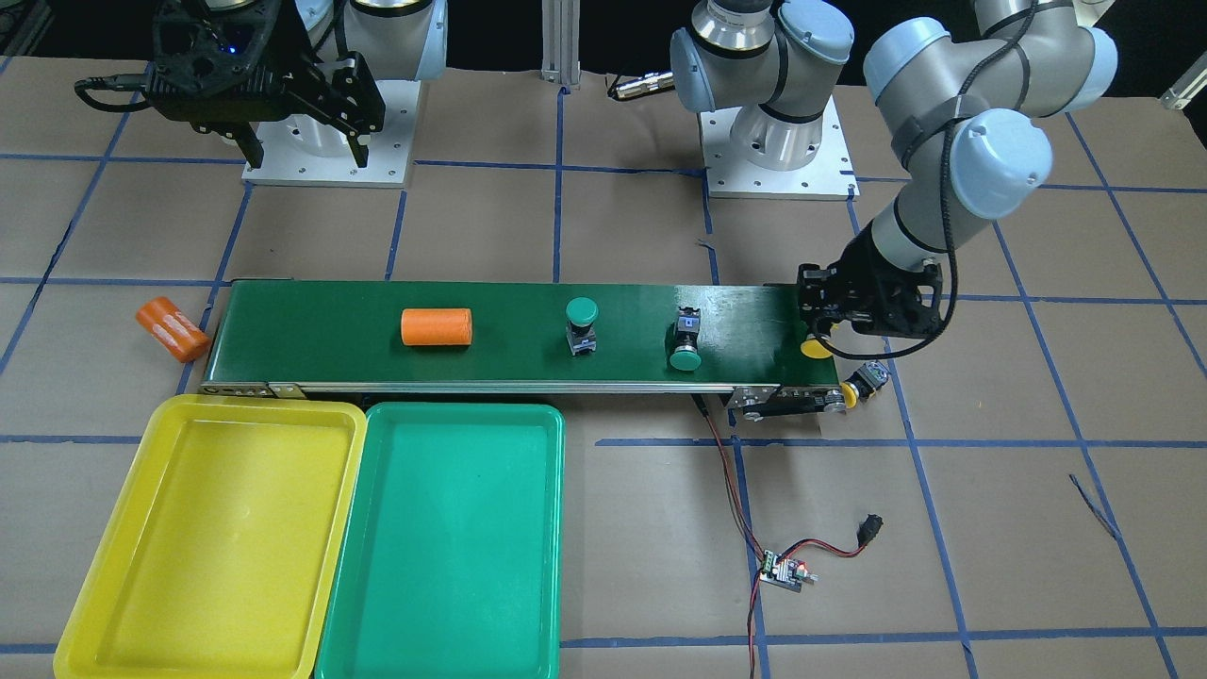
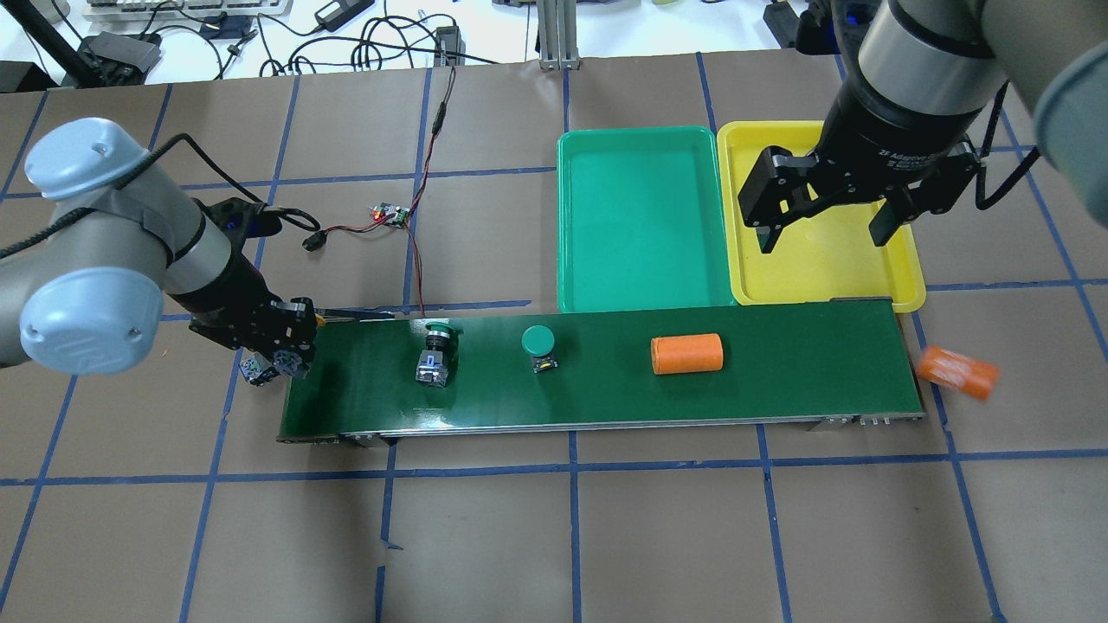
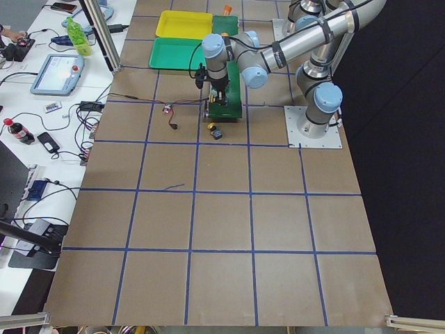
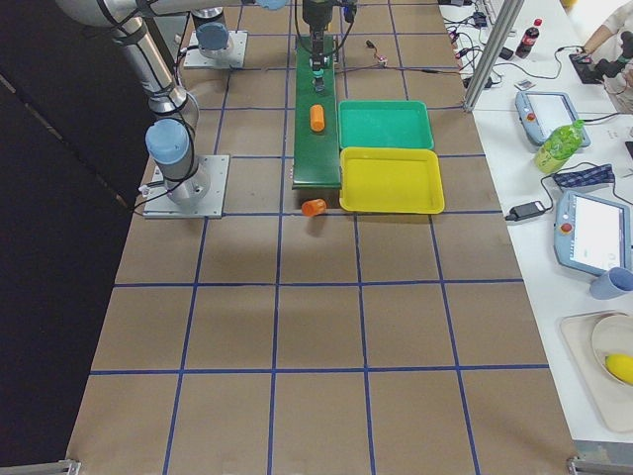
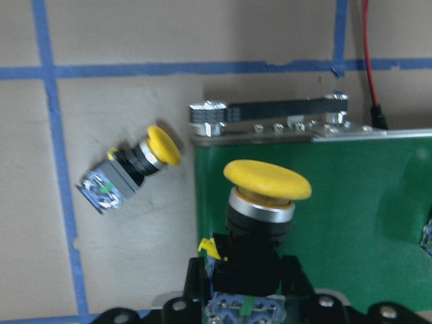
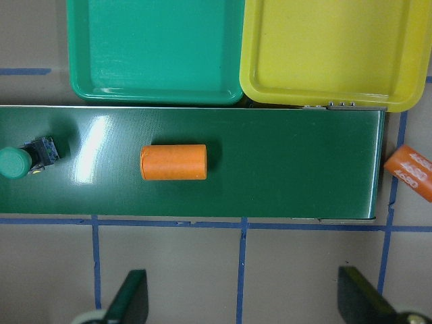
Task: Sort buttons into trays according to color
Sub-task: 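Grasp the second yellow-capped button with the left gripper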
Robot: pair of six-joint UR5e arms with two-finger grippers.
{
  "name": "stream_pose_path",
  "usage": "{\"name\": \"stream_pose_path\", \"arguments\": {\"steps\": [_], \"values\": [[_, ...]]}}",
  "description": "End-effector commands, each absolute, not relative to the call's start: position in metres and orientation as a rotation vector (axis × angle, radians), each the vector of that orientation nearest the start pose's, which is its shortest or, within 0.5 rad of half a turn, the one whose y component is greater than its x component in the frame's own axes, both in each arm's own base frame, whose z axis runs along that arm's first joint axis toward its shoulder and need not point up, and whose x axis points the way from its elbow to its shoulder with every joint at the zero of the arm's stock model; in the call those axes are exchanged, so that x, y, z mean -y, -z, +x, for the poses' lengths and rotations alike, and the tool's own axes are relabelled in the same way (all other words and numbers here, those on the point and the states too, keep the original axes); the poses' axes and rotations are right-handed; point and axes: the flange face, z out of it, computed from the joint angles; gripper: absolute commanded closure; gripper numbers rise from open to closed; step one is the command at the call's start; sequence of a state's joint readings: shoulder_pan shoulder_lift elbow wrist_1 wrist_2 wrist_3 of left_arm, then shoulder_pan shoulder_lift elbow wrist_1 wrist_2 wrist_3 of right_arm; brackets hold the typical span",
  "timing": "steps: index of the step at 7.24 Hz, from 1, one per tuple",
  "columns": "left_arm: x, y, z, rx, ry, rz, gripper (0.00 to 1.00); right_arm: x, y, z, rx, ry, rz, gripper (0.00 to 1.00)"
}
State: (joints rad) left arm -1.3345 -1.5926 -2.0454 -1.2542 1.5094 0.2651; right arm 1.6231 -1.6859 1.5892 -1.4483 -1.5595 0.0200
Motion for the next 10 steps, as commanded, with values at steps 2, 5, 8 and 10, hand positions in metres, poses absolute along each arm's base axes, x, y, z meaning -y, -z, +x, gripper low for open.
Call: {"name": "stream_pose_path", "arguments": {"steps": [2, 5, 8, 10], "values": [[0.448, -0.271, -0.035, -3.239, -0.293, 0.042, 0.0, 0.431, -0.52, 0.157, -3.131, -0.041, -0.05, 0.0], [0.492, -0.34, 0.007, -3.213, -0.078, 0.088, 0.0, 0.431, -0.52, 0.158, -3.131, -0.041, -0.053, 0.0], [0.496, -0.299, 0.108, -3.223, -0.134, 0.557, 0.0, 0.429, -0.522, 0.16, -3.13, -0.037, -0.079, 0.0], [0.49, -0.245, 0.107, -3.163, -0.105, 0.869, 0.0, 0.426, -0.52, 0.164, -3.129, -0.07, -0.098, 0.0]]}}
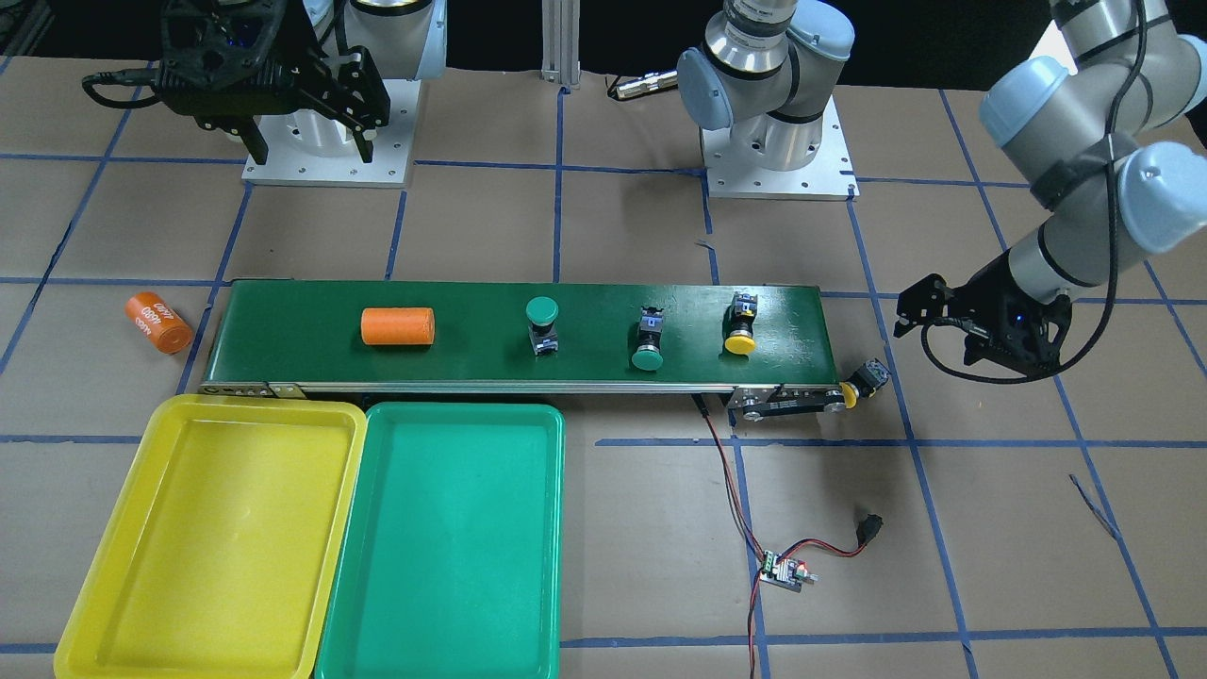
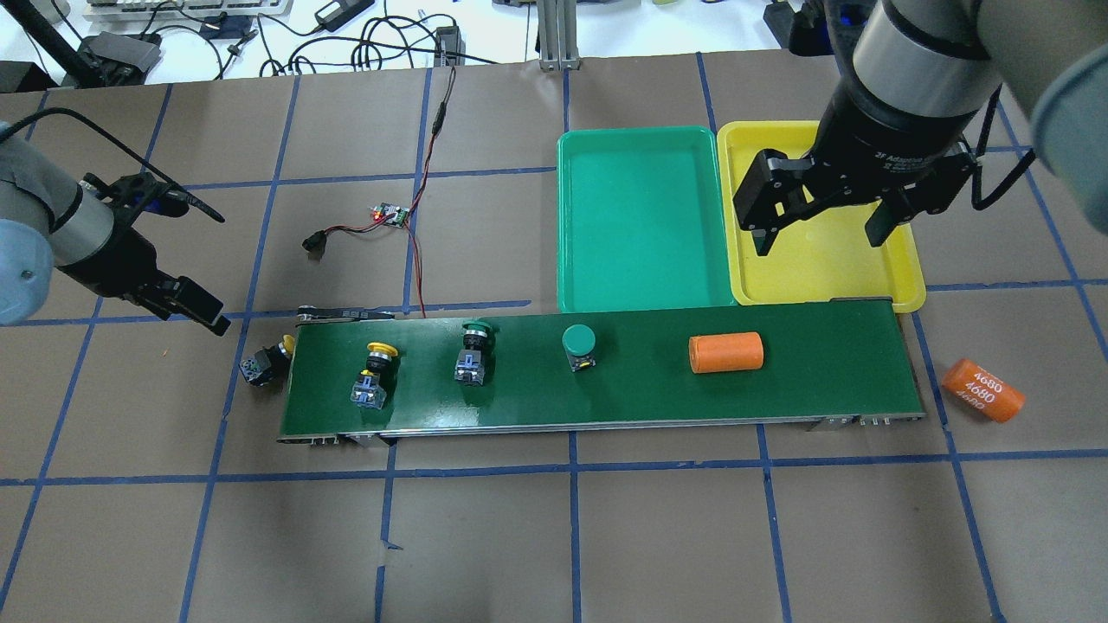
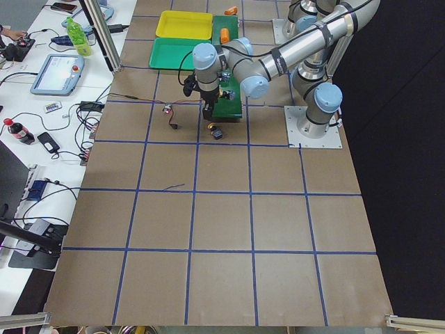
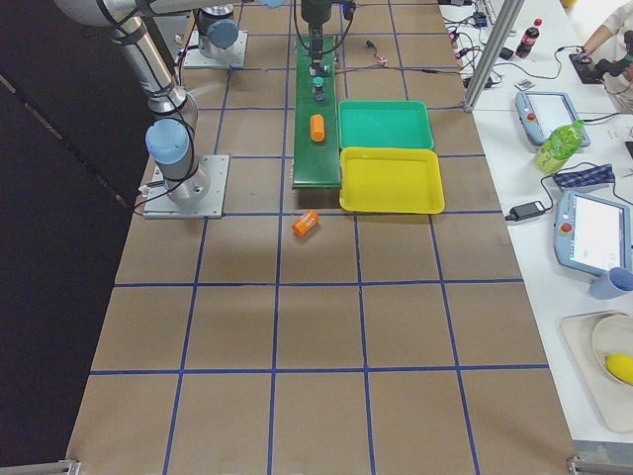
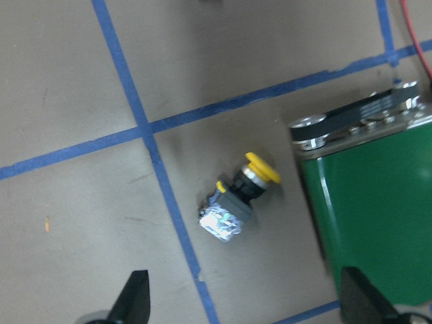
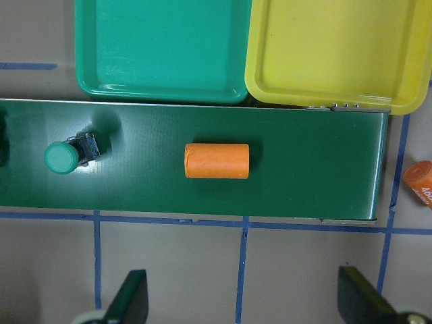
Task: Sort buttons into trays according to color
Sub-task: 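Grasp the second yellow-capped button with the left gripper, then place yellow button on belt with left gripper while right gripper lowers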
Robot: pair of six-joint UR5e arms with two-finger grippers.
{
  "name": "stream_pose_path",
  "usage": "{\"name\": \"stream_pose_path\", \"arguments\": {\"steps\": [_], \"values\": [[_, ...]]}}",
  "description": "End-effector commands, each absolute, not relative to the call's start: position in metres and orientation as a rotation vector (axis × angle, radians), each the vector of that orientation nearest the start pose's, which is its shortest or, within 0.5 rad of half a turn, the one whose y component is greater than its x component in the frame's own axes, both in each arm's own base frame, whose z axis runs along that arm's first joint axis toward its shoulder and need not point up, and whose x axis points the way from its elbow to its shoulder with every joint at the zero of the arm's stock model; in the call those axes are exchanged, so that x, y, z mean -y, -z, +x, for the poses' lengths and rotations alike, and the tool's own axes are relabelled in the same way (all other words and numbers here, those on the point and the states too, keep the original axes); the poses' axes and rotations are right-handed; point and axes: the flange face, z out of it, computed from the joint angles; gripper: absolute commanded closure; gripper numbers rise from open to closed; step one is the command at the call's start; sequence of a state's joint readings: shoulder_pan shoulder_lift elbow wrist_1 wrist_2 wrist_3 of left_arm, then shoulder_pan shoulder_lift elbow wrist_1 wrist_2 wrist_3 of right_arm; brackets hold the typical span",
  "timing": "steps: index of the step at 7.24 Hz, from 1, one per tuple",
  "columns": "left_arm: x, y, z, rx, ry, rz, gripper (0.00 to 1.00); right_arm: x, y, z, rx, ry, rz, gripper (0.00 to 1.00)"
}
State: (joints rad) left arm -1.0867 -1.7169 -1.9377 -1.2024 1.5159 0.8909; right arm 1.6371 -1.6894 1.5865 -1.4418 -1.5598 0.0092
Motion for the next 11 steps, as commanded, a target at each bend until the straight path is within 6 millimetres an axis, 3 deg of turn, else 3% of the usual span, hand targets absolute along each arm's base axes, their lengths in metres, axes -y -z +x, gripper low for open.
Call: {"name": "stream_pose_path", "arguments": {"steps": [1, 2, 4, 5, 7, 9, 10, 11], "values": [[0.482, -0.221, 0.104, -3.099, -0.048, 0.986, 0.0, 0.425, -0.519, 0.165, -3.127, -0.082, -0.098, 0.0], [0.478, -0.212, 0.101, -3.094, -0.025, 0.999, 0.0, 0.429, -0.508, 0.165, -3.128, -0.139, -0.1, 0.0], [0.473, -0.204, 0.097, -3.103, -0.047, 1.042, 0.0, 0.443, -0.444, 0.168, -3.094, -0.478, -0.082, 0.0], [0.469, -0.199, 0.096, -3.066, -0.055, 1.138, 0.0, 0.448, -0.423, 0.167, -3.102, -0.495, -0.087, 0.0], [0.469, -0.186, 0.094, -3.089, -0.064, 1.171, 0.01, 0.45, -0.358, 0.164, -3.115, -0.381, -0.091, 0.0], [0.471, -0.175, 0.088, -3.124, -0.009, 1.249, 0.02, 0.439, -0.301, 0.157, -3.132, -0.198, -0.074, 0.0], [0.472, -0.172, 0.089, -3.125, -0.013, 1.258, 0.26, 0.439, -0.294, 0.156, -3.134, -0.143, -0.072, 0.0], [0.475, -0.174, 0.09, -3.113, 0.002, 1.268, 0.94, 0.439, -0.296, 0.156, -3.134, -0.135, -0.072, 0.0]]}}
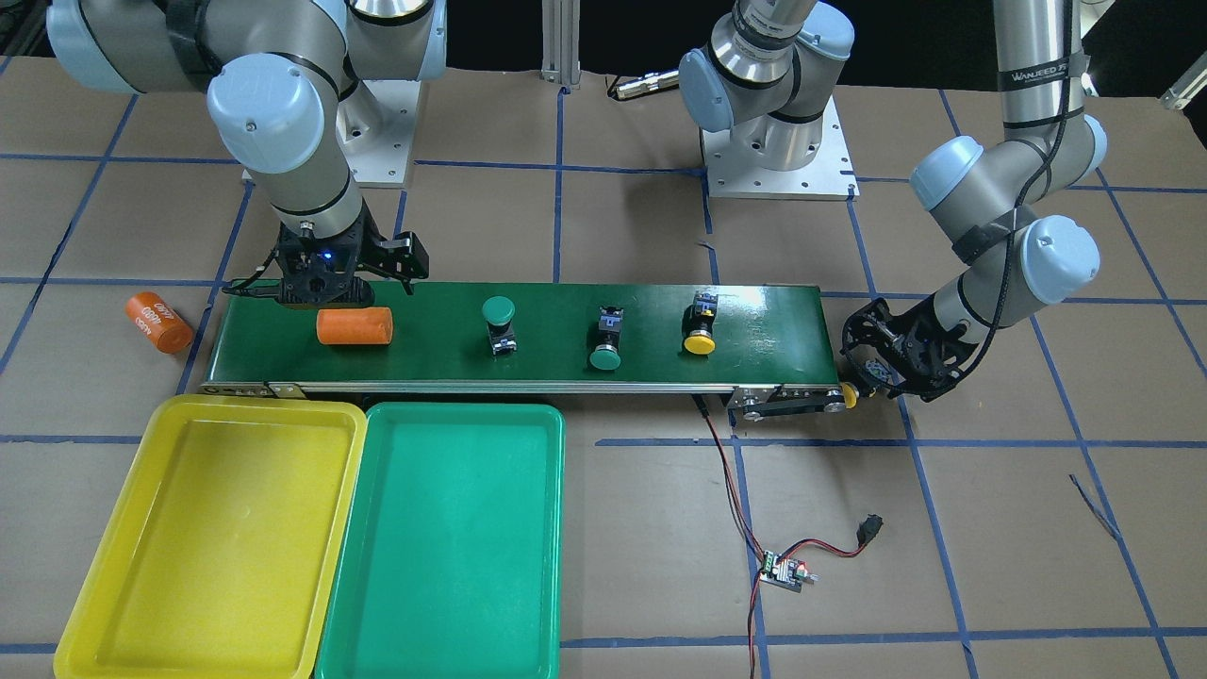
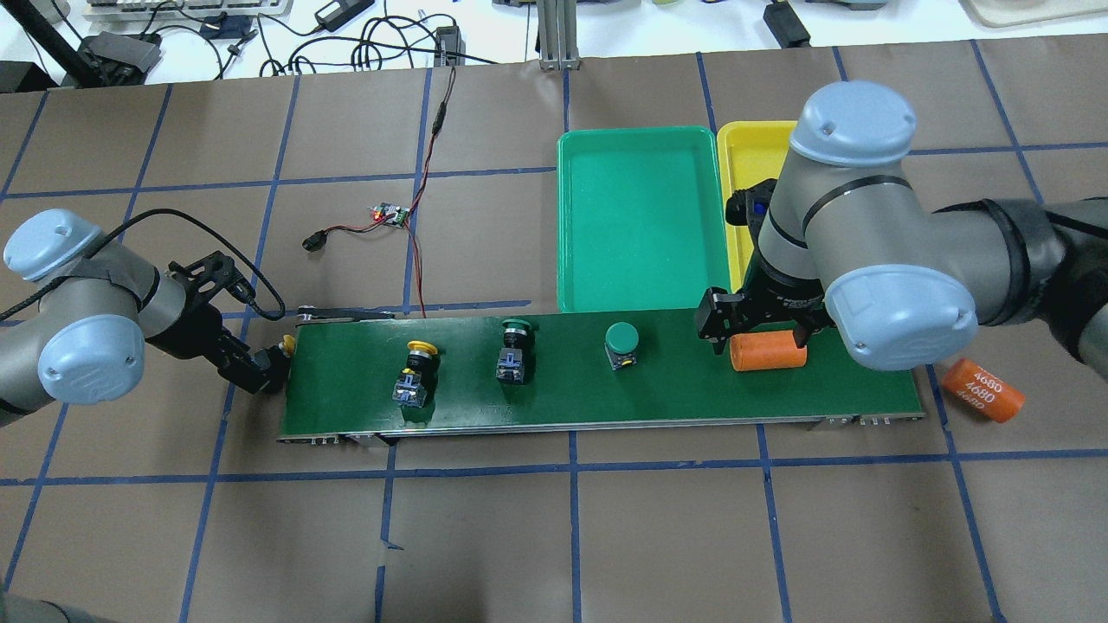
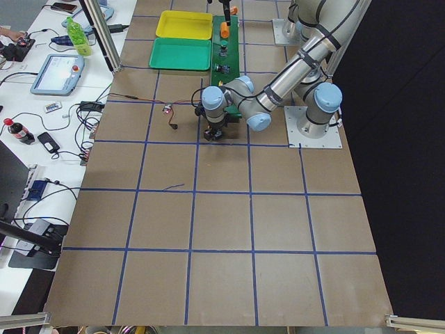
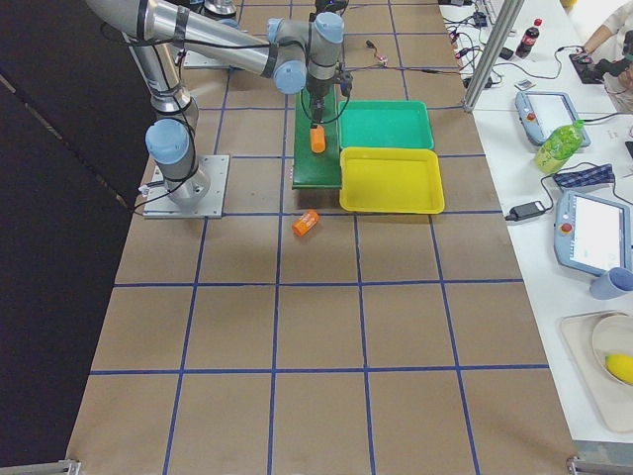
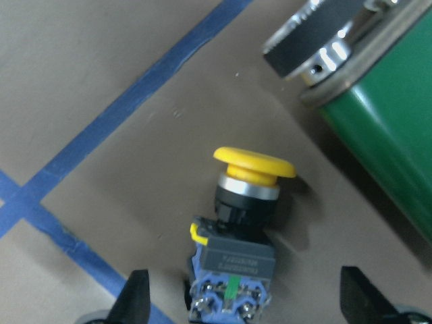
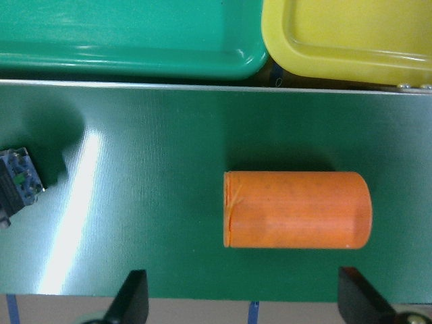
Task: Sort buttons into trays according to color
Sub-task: 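Place yellow button on belt with left gripper while right gripper lowers, then grasp a green-capped button on the belt with the right gripper while the left arm lifts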
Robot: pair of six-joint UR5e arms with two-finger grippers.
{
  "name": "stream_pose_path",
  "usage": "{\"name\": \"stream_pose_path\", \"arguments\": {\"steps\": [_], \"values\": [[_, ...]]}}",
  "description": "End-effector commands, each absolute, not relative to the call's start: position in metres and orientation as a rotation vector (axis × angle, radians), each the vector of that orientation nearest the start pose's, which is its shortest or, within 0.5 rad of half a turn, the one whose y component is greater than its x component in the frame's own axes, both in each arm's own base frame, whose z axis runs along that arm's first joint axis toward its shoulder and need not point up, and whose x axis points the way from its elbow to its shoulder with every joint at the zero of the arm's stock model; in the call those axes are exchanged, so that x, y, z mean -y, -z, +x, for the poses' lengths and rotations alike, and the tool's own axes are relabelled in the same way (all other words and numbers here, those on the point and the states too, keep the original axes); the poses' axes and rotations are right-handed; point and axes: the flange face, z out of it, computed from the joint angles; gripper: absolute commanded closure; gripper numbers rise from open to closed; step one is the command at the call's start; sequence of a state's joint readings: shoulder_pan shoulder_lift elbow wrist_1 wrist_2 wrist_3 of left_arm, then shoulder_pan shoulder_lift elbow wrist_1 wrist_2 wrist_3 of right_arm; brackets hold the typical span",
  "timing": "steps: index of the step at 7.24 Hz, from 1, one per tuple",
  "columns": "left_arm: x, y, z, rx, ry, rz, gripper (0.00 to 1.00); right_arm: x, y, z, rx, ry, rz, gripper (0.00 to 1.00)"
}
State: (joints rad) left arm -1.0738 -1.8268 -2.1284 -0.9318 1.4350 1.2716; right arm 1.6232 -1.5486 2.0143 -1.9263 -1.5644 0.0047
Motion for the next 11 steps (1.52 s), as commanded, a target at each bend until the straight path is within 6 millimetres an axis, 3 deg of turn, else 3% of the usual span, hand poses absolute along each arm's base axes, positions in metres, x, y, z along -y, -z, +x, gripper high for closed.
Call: {"name": "stream_pose_path", "arguments": {"steps": [1, 3, 4, 5, 6, 7, 9, 11], "values": [[0.479, -0.177, 0.092, -3.071, 0.033, 1.314, 1.0, 0.439, -0.296, 0.156, -3.133, -0.133, -0.067, 0.0], [0.484, -0.2, 0.096, -3.025, 0.07, 1.284, 1.0, 0.443, -0.31, 0.16, -3.118, -0.086, -0.047, 0.0], [0.498, -0.226, 0.104, -2.997, 0.111, 1.253, 1.0, 0.45, -0.322, 0.166, -3.112, -0.053, -0.028, 0.0], [0.505, -0.255, 0.107, -3.082, 0.066, 1.092, 1.0, 0.449, -0.325, 0.174, -3.113, -0.052, 0.01, 0.0], [0.508, -0.287, 0.104, -3.148, 0.003, 0.755, 1.0, 0.445, -0.318, 0.195, -3.106, -0.071, -0.041, 0.0], [0.503, -0.3, 0.086, -3.202, -0.078, 0.466, 1.0, 0.442, -0.313, 0.213, -3.104, -0.082, -0.079, 0.0], [0.488, -0.318, 0.014, -3.219, -0.188, 0.089, 1.0, 0.441, -0.31, 0.216, -3.103, -0.095, -0.077, 0.0], [0.459, -0.287, -0.025, -3.228, -0.318, -0.095, 1.0, 0.439, -0.306, 0.217, -3.104, -0.107, -0.079, 0.0]]}}
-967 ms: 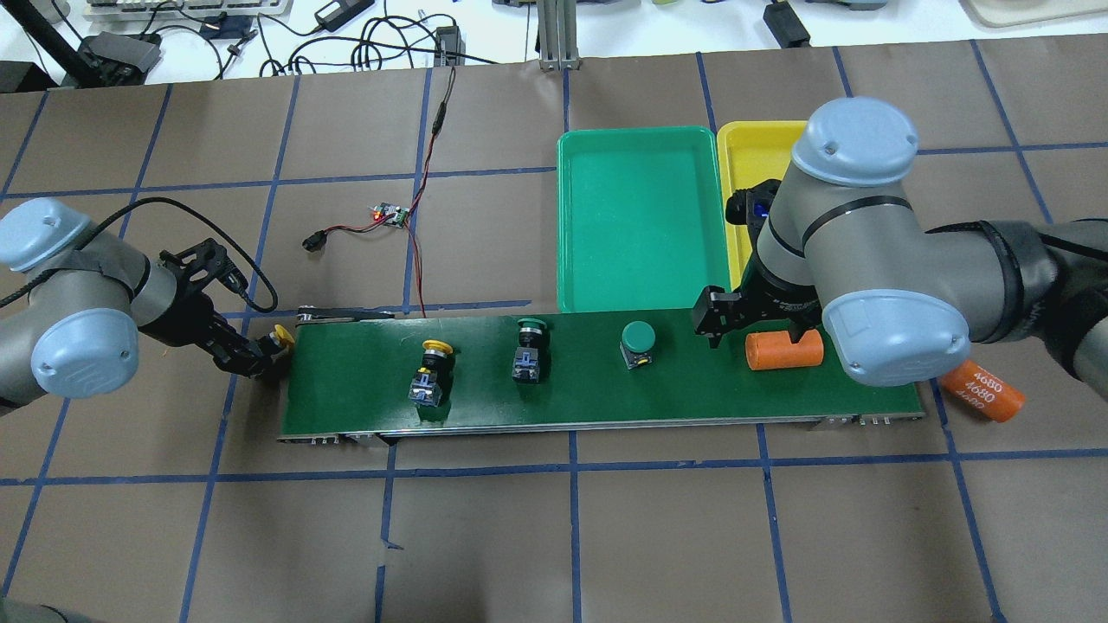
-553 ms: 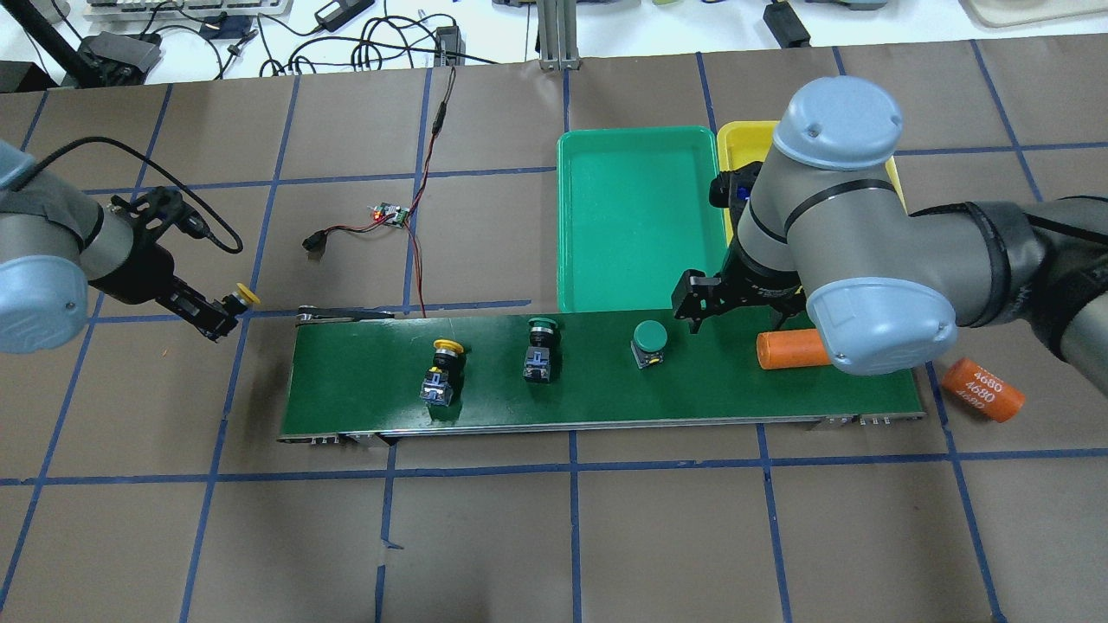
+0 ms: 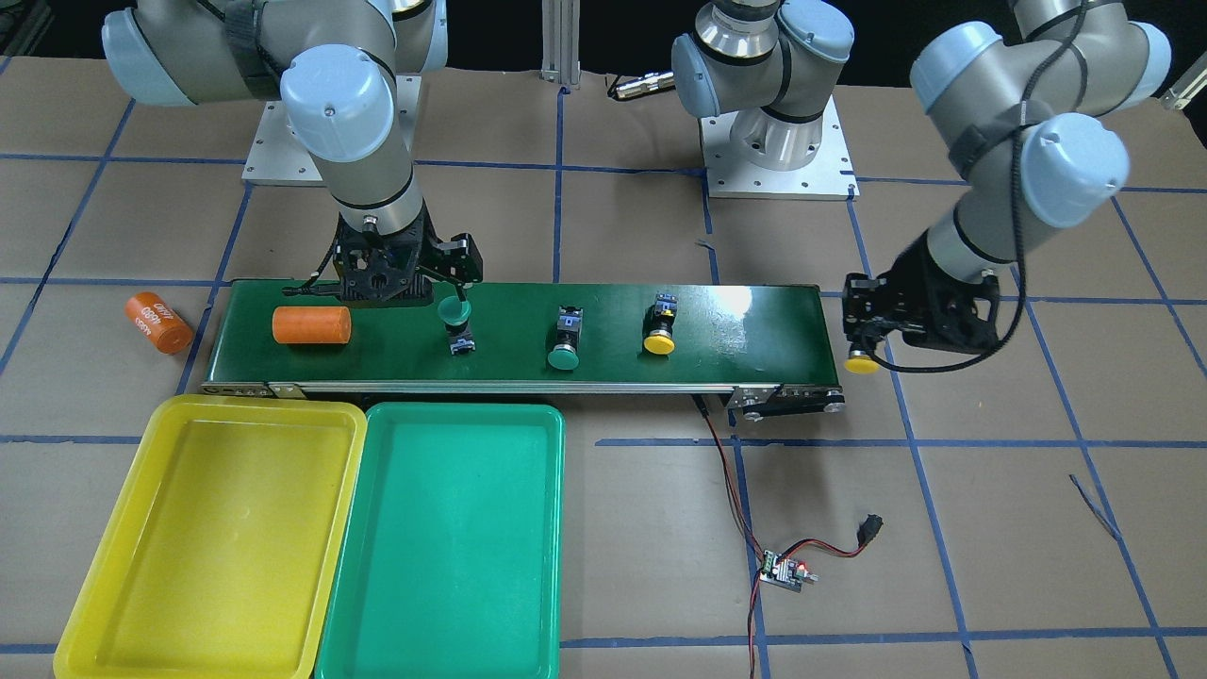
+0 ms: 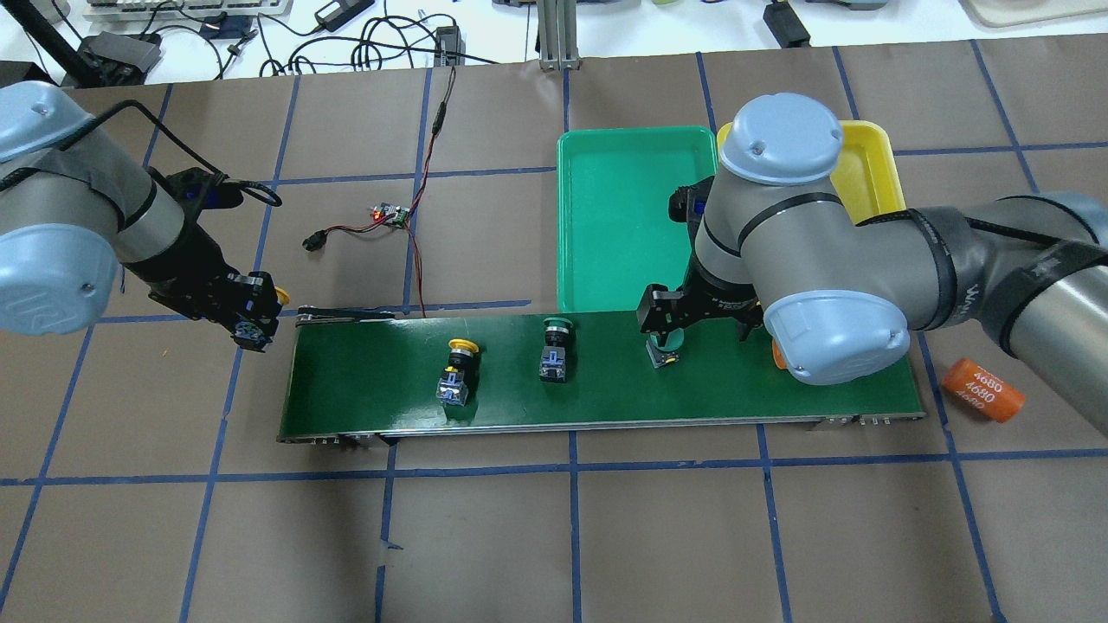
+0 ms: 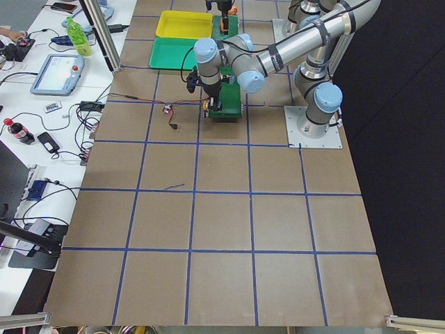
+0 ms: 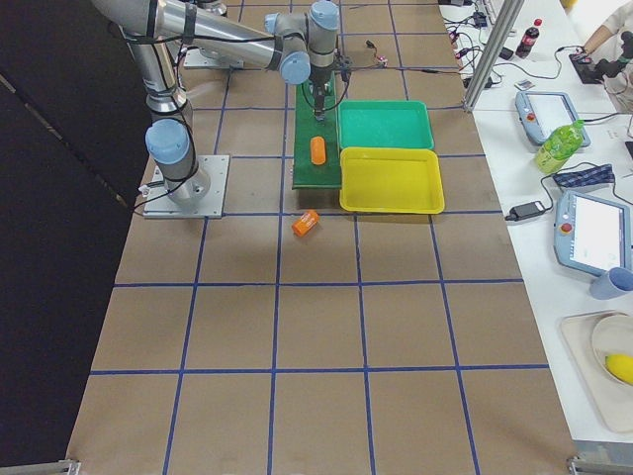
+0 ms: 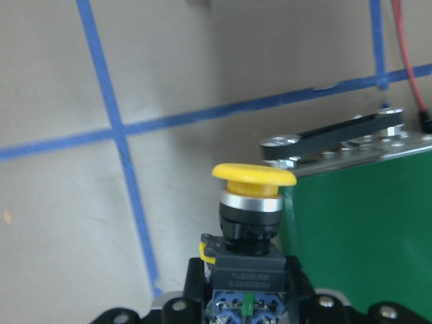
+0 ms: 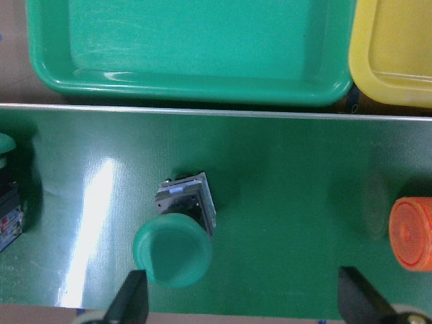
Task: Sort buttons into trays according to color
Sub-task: 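Grasp a green-capped button on the belt with the right gripper while the left arm lifts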
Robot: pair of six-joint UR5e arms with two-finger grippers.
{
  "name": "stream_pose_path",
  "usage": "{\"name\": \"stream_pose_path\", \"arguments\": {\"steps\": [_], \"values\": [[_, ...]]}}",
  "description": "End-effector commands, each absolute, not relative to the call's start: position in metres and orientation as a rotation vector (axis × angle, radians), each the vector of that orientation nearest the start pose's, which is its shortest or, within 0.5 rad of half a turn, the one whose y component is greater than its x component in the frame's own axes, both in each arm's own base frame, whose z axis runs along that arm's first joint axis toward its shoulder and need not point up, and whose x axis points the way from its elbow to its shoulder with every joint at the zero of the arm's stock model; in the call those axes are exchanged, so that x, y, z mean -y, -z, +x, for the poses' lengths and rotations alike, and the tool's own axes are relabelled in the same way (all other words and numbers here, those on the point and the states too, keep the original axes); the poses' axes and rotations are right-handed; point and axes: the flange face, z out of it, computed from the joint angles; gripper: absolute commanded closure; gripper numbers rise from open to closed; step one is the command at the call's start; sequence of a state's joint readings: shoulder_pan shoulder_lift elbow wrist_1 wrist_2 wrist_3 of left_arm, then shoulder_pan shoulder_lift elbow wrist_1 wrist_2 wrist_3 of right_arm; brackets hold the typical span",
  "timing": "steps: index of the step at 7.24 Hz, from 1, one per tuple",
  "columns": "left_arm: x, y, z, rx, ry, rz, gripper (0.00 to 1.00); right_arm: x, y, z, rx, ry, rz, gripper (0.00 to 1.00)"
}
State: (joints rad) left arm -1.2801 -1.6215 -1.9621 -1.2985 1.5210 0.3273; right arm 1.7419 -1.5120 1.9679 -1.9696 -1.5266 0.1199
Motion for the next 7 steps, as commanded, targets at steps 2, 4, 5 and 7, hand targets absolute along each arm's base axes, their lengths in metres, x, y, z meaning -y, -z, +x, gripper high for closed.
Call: {"name": "stream_pose_path", "arguments": {"steps": [2, 4, 5, 7], "values": [[0.454, -0.279, -0.027, -3.226, -0.337, -0.132, 0.72, 0.441, -0.302, 0.217, -3.105, -0.121, -0.081, 0.0], [0.456, -0.281, -0.026, -3.228, -0.329, -0.13, 0.0, 0.443, -0.292, 0.217, -3.107, -0.142, -0.085, 0.0], [0.462, -0.296, -0.024, -3.222, -0.269, -0.13, 0.0, 0.445, -0.287, 0.216, -3.107, -0.158, -0.087, 0.07], [0.498, -0.385, -0.013, -3.201, -0.141, -0.129, 0.0, 0.451, -0.29, 0.214, -3.118, -0.108, -0.099, 0.55]]}}
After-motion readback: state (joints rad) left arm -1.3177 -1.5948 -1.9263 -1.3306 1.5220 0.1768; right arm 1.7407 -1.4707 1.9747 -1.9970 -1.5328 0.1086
